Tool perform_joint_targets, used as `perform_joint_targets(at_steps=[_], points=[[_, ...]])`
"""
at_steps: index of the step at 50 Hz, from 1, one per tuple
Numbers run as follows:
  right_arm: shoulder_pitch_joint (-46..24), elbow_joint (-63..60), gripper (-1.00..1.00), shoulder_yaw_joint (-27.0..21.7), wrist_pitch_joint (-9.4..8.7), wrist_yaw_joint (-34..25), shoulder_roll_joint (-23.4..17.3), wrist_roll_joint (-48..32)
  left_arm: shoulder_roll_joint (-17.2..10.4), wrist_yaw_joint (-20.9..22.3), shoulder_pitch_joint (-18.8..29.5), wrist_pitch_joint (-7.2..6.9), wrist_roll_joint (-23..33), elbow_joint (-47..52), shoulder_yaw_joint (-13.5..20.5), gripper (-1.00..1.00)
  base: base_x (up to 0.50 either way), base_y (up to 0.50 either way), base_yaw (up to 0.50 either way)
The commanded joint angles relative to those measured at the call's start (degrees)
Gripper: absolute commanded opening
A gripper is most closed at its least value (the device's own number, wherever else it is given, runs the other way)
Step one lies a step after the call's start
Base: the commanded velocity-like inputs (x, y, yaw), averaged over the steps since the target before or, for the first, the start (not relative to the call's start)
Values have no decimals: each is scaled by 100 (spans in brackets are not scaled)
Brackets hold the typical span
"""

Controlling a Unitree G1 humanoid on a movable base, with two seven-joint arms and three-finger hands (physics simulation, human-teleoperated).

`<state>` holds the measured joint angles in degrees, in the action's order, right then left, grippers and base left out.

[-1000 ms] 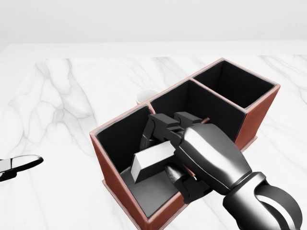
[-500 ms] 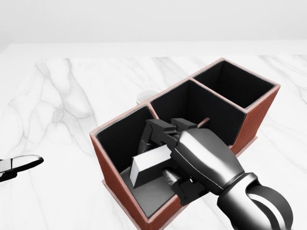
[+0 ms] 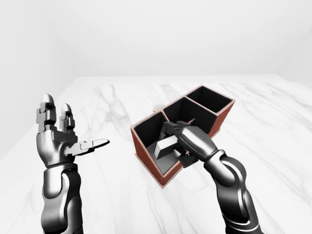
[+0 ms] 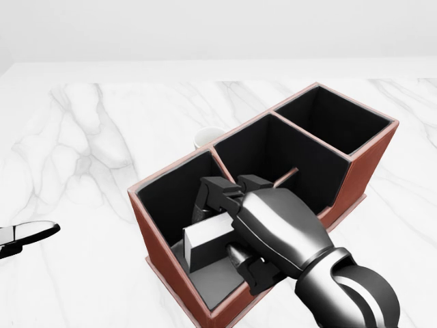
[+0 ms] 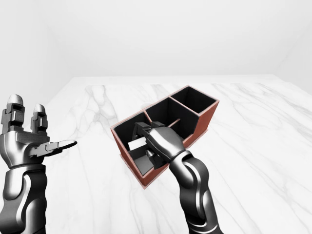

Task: Pick up the book and place it in the left compartment of the caddy.

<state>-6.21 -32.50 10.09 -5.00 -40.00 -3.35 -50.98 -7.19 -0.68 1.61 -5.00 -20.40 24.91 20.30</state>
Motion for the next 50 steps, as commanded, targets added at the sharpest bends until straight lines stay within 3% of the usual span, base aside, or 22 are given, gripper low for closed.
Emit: perform_joint_targets(at_steps=[1, 14, 50], points=[[25, 17, -100, 52, 0, 0, 107, -379, 5, 2, -3, 0, 5, -6, -3, 100, 0, 0, 0], [-35, 135, -100, -47, 0, 0, 210, -623, -3, -7, 2, 0, -4, 33, 5, 100, 0, 0, 0], [64, 706, -100, -46, 0, 0, 153, -97, -17, -13, -7, 0, -58, 95, 63, 100, 0, 0, 0]])
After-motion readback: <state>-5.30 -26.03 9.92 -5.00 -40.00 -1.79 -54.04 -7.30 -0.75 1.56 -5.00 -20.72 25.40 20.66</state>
